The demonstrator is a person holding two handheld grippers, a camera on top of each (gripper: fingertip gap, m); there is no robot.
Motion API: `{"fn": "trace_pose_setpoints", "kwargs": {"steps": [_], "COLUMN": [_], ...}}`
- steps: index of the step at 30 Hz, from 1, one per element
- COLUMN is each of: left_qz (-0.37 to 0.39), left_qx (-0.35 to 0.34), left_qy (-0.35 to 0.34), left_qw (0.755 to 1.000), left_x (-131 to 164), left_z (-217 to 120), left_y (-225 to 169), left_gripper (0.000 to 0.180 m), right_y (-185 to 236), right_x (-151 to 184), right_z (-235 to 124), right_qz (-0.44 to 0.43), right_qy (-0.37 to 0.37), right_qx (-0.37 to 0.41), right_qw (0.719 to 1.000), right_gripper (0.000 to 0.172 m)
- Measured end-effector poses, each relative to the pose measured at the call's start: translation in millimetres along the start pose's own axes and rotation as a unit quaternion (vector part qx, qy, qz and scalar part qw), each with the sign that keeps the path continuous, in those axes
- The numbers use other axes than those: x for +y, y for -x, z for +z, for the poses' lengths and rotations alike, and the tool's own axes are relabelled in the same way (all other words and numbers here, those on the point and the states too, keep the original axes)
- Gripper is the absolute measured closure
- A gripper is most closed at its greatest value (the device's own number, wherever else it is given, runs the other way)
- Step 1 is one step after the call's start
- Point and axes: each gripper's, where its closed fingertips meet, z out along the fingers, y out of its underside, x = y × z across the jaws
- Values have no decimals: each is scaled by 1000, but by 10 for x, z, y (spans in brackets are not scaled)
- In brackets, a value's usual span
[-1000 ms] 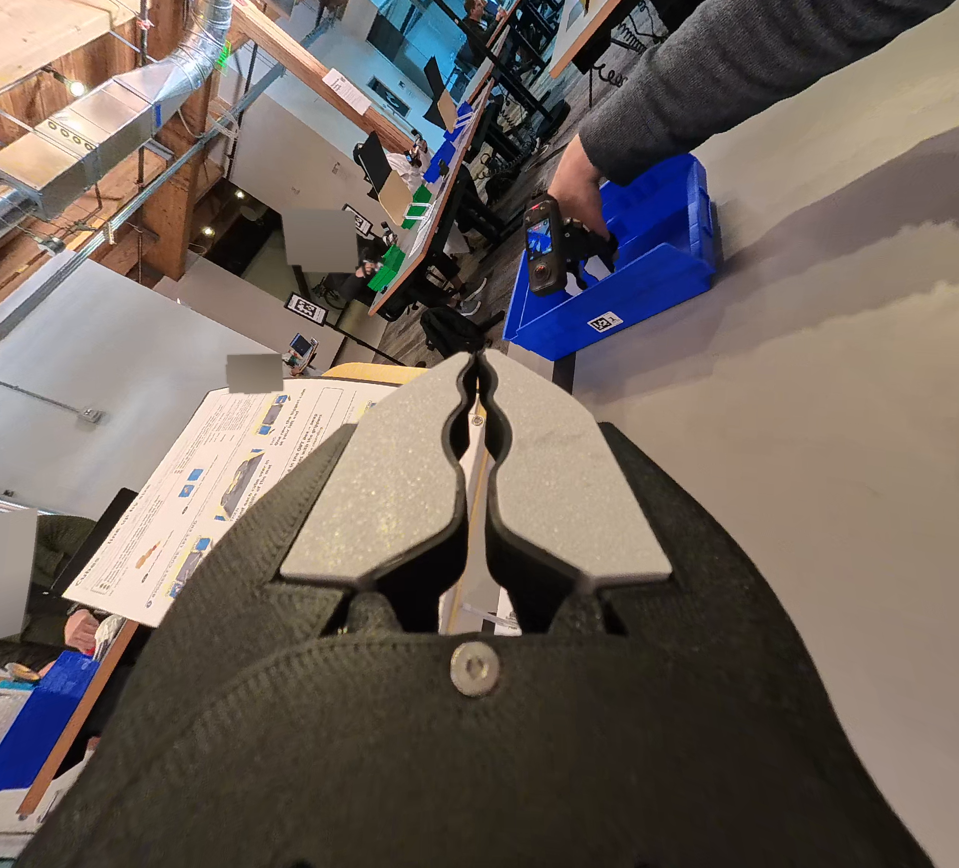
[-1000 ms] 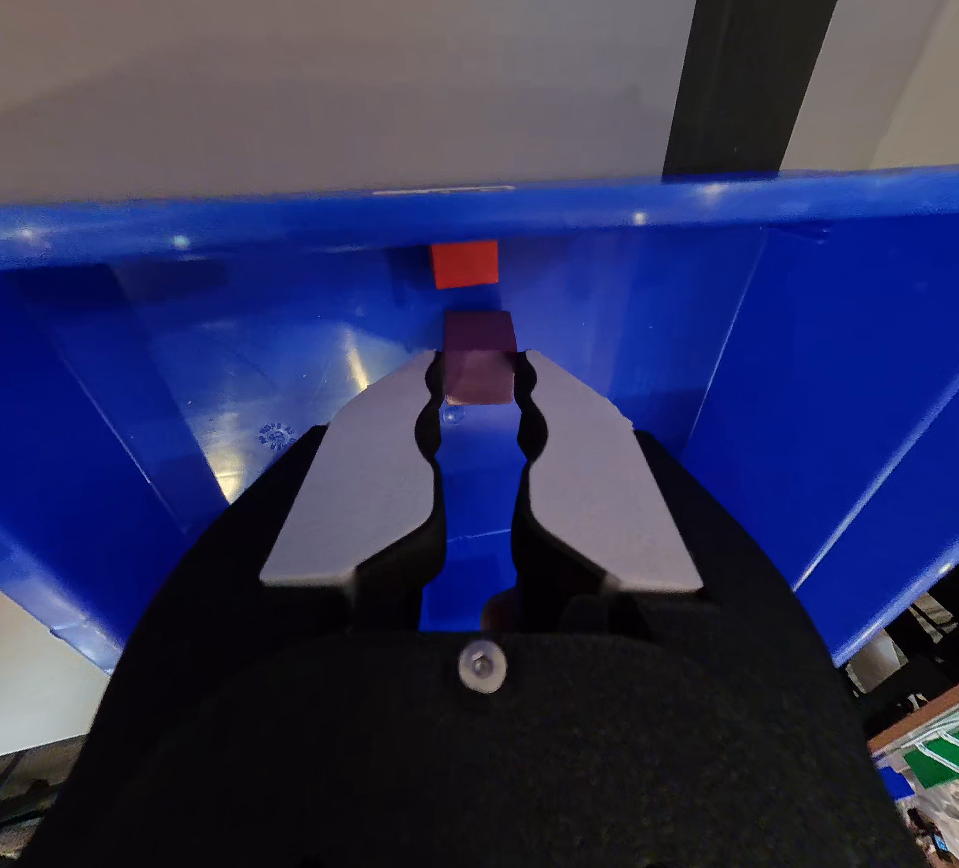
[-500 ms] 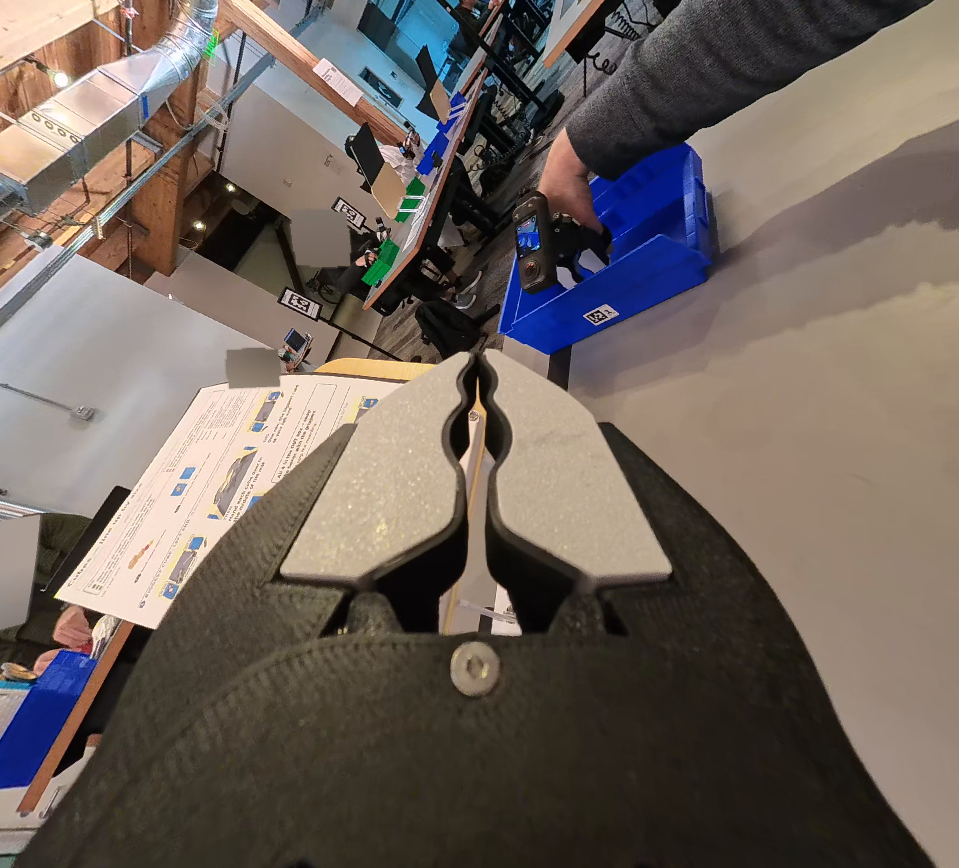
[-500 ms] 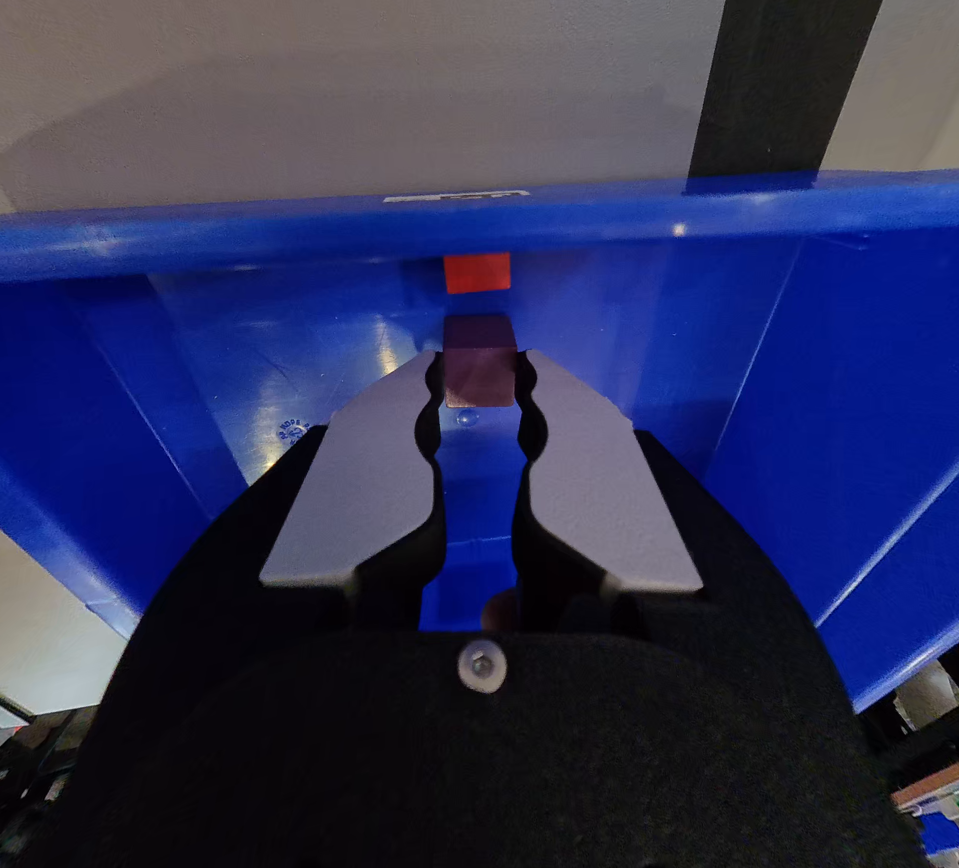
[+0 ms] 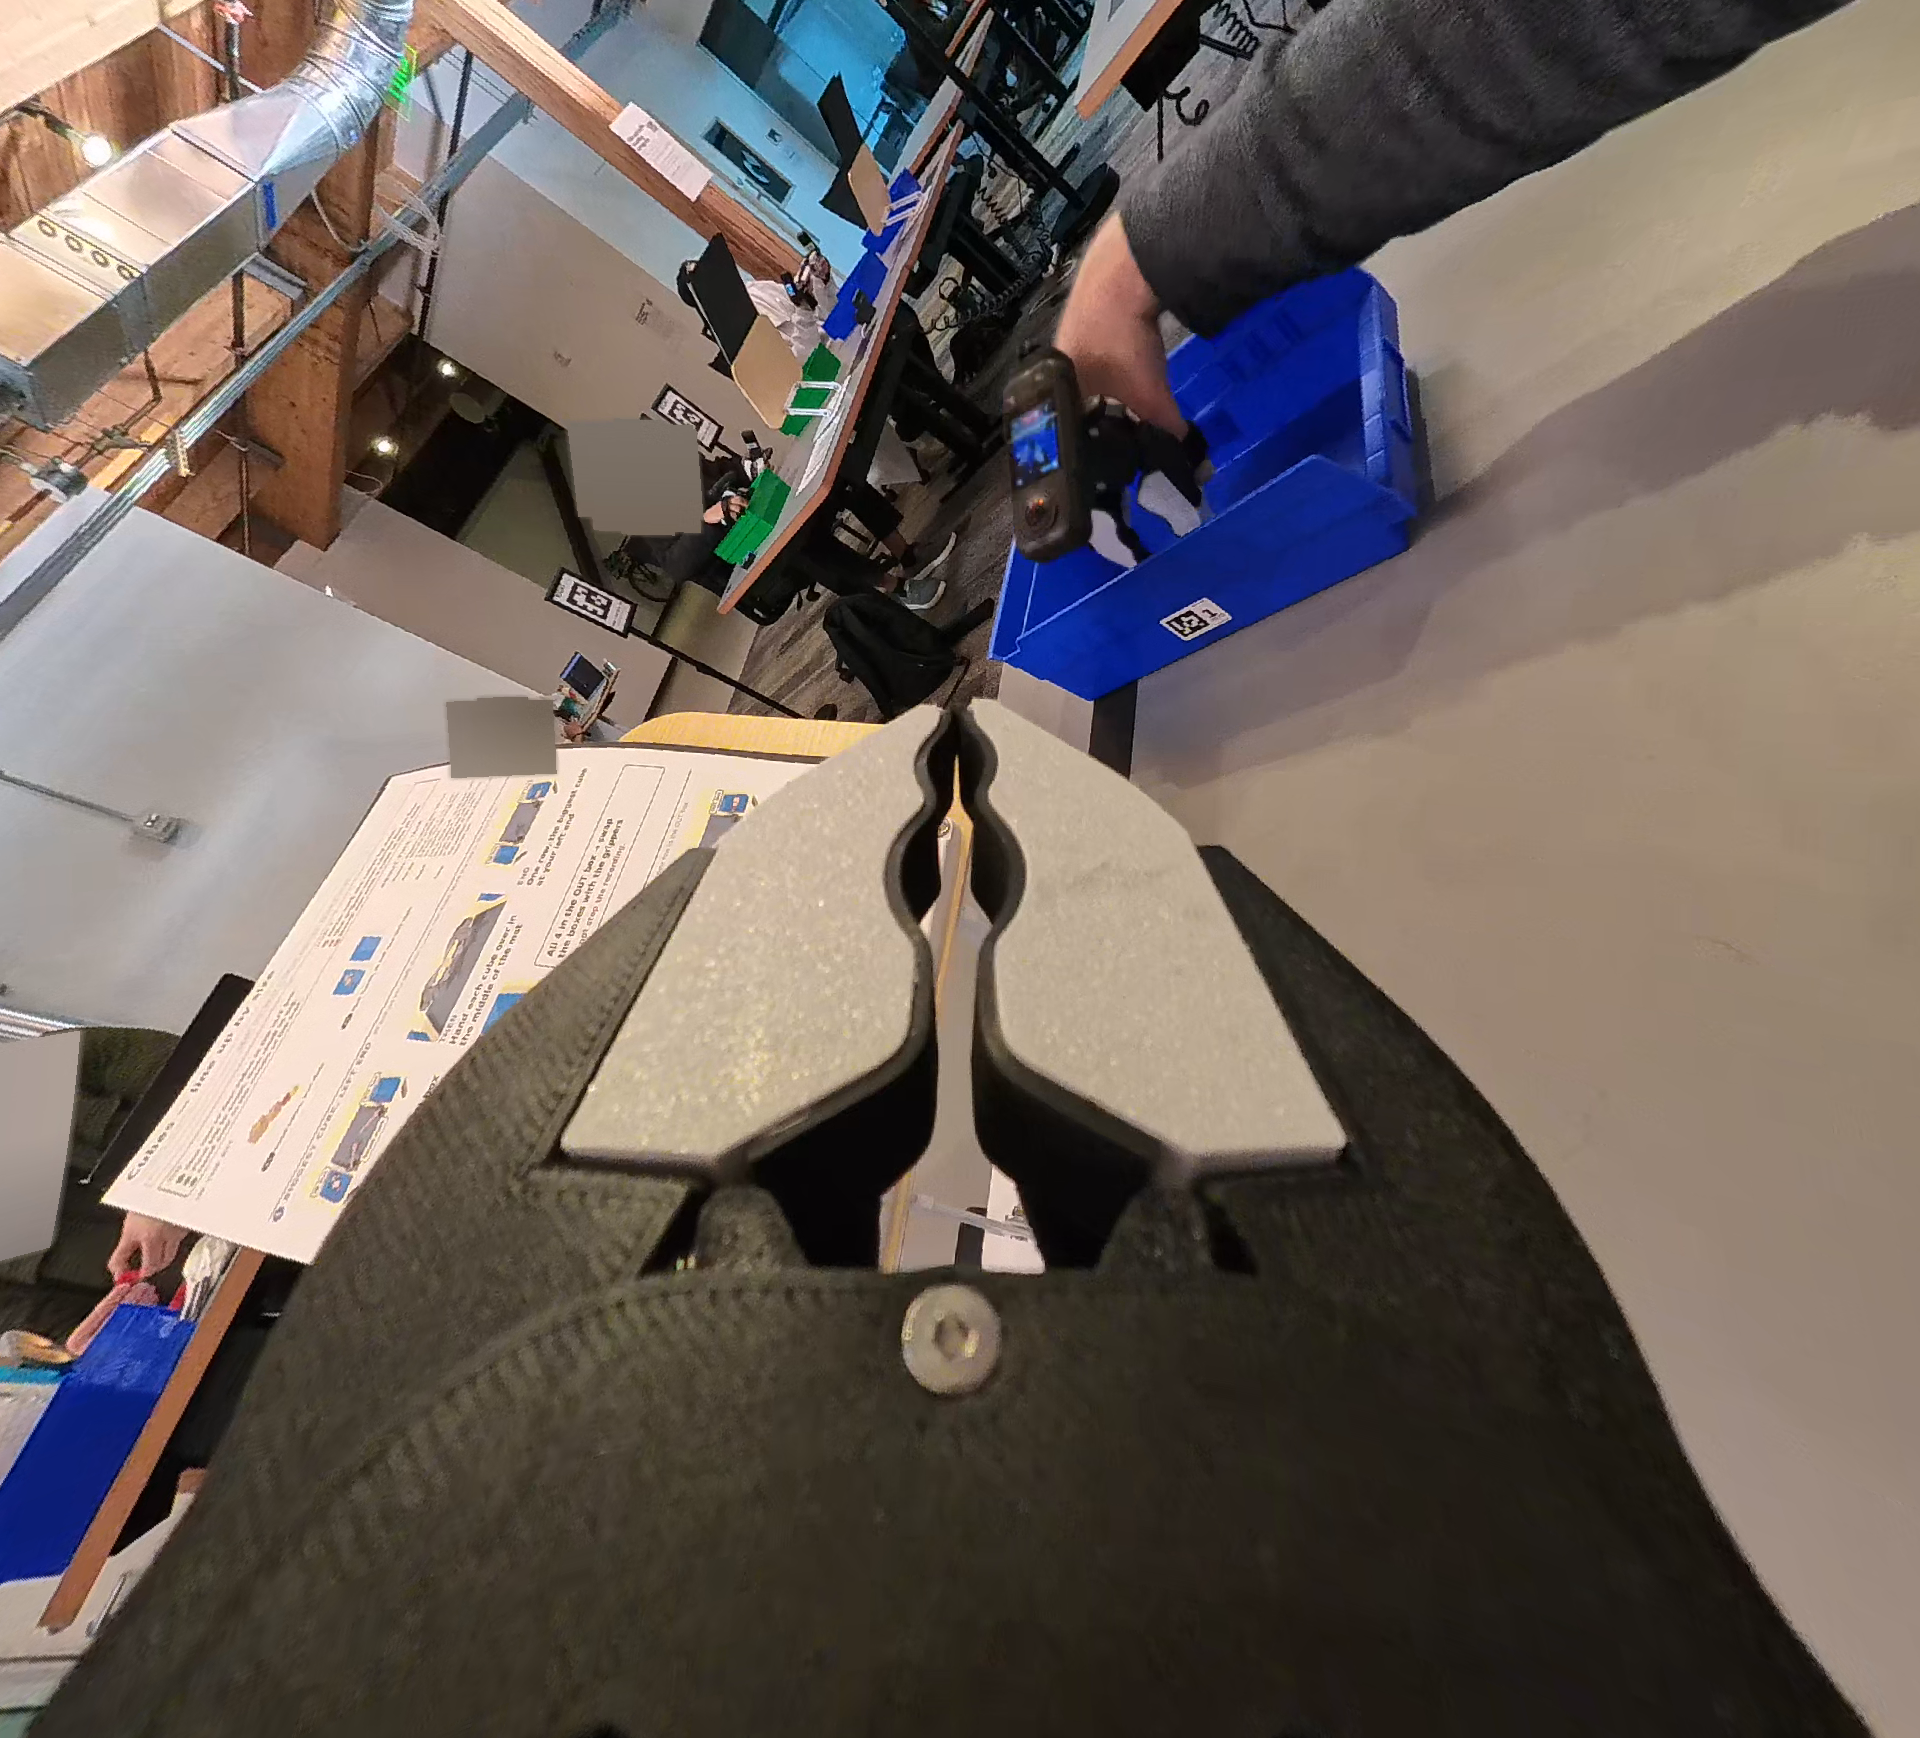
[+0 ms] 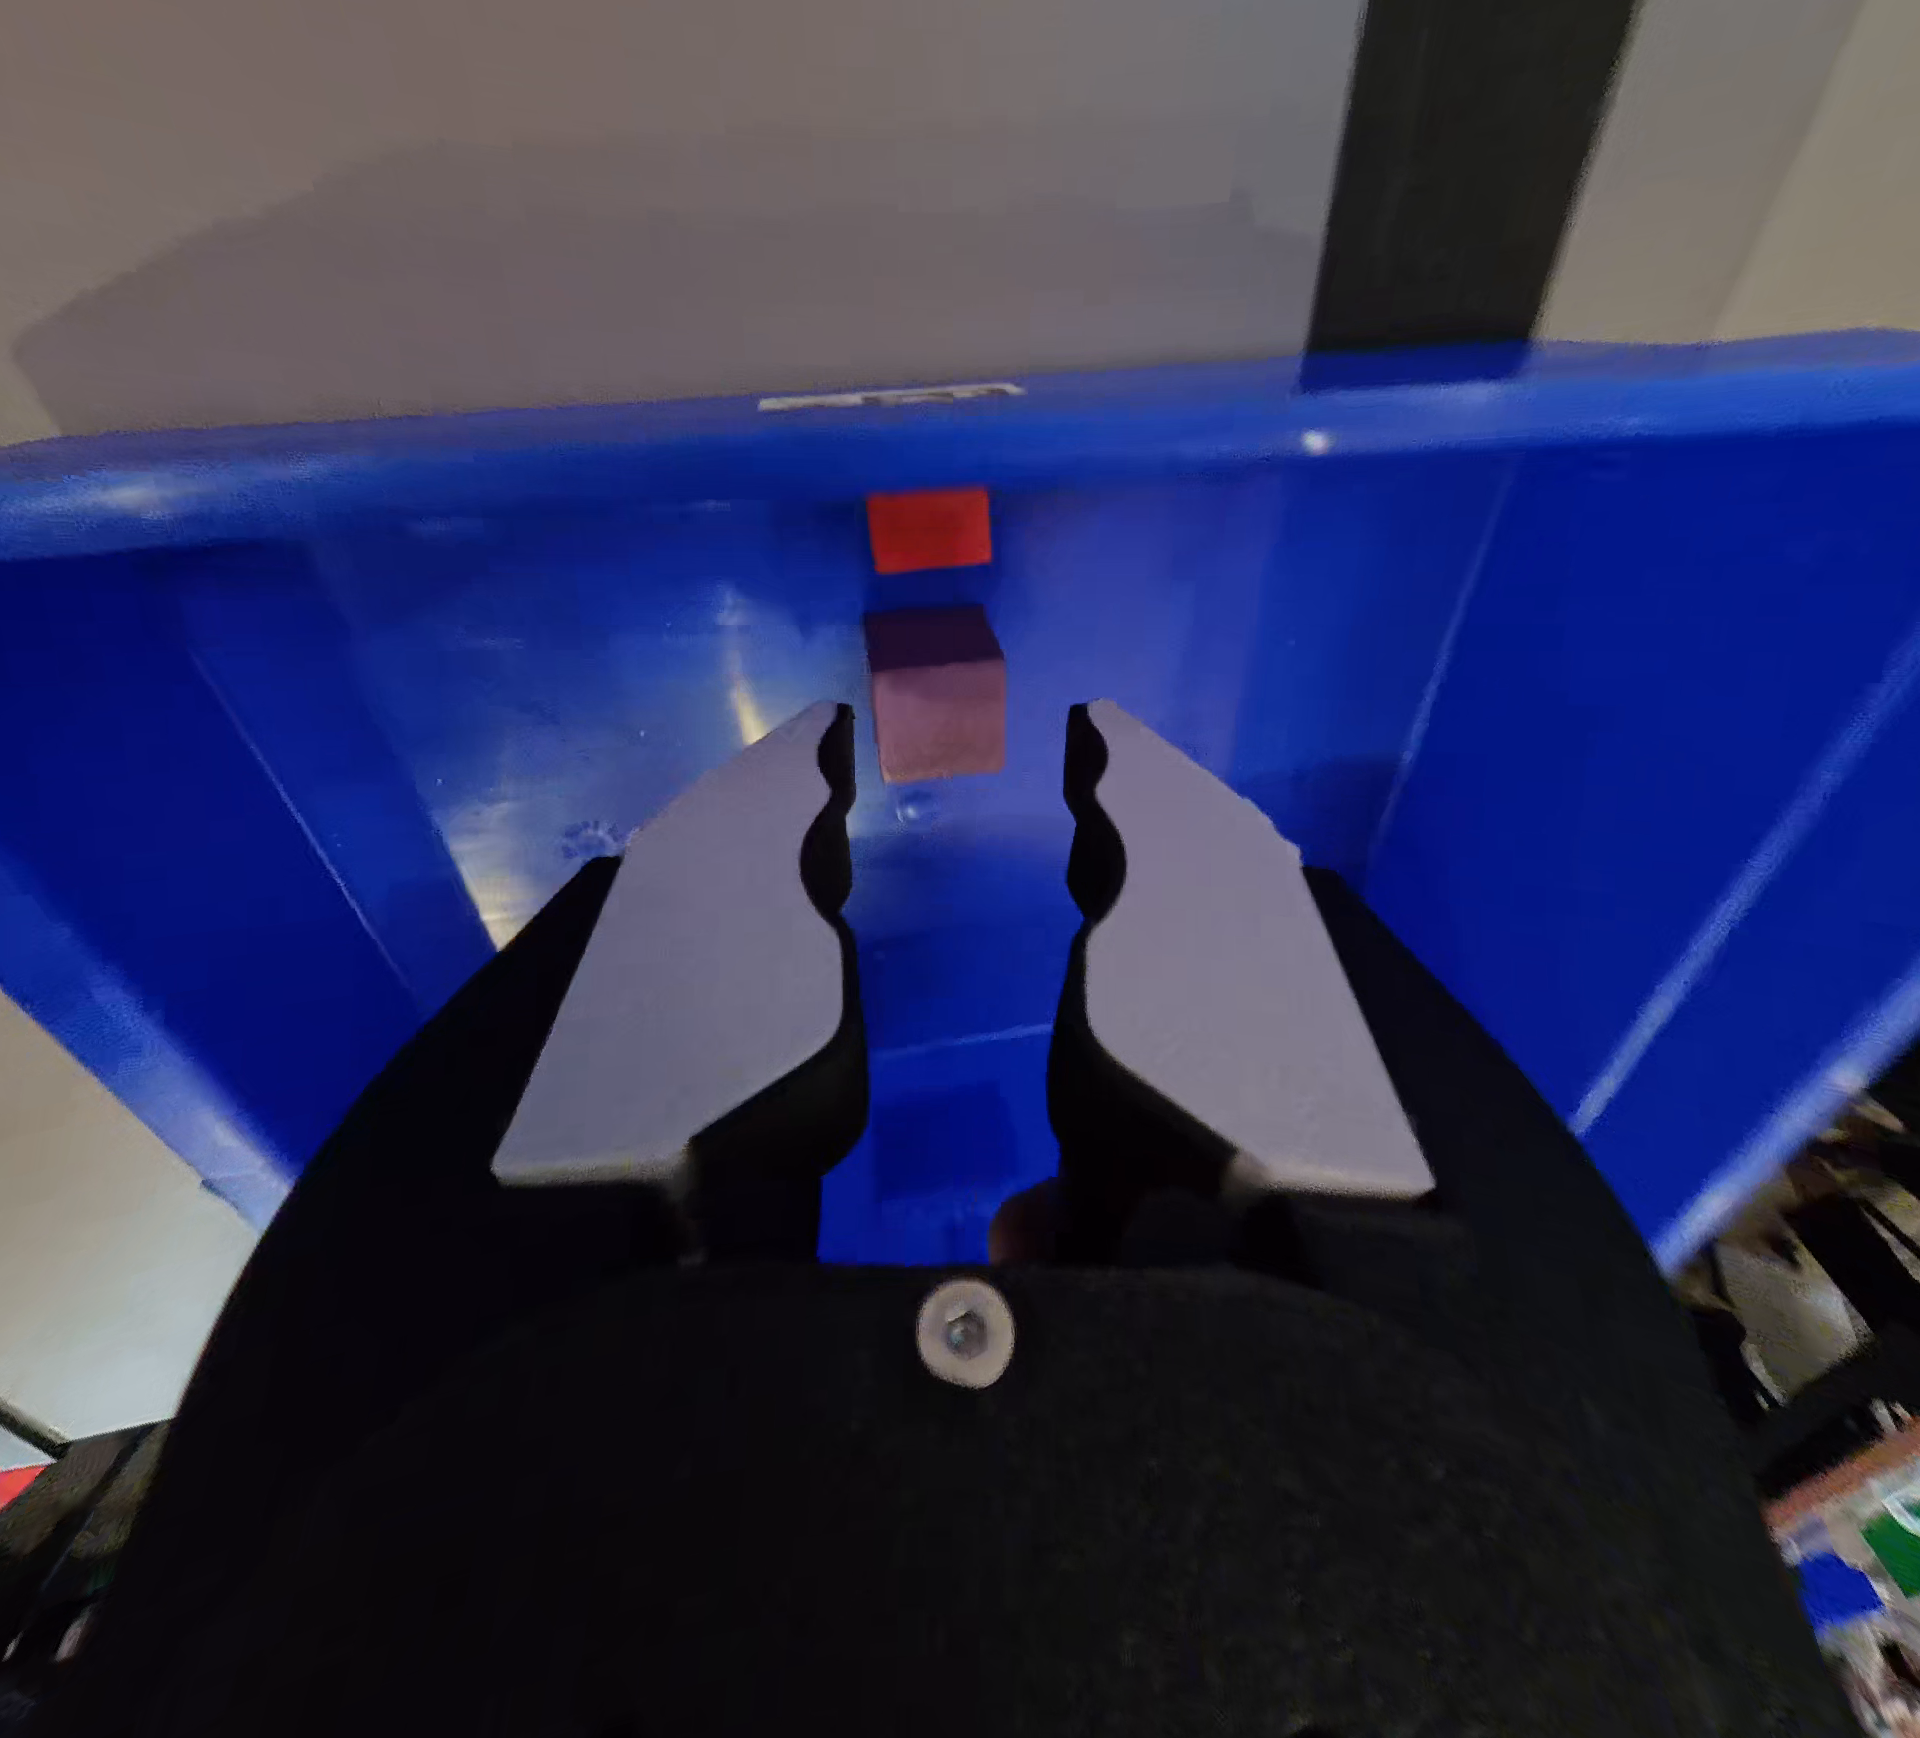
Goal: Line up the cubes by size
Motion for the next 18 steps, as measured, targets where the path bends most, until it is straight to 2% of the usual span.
{"fn": "trace_pose_setpoints", "kwargs": {"steps": [5, 7, 12, 18], "left_qz": [1, 0, 11, 31], "left_qx": [-5, -6, -9, -22], "left_qy": [-1, -4, 2, 21], "left_qw": [1000, 1000, 1000, 999], "left_x": [-8, -22, -47, -62], "left_z": [-32, -44, -65, -121], "left_y": [21, 27, 10, 5], "left_gripper": [180, 180, 180, 180], "right_y": [-70, -9, 467, 1050], "right_x": [-93, -295, -1174, -2234], "right_z": [-738, -1115, -1803, -2219], "right_qz": [26, 35, 2, -52], "right_qy": [-24, -63, -197, -325], "right_qx": [128, 190, 291, 312], "right_qw": [991, 979, 936, 891], "right_gripper": [138, 140, 143, 144]}}
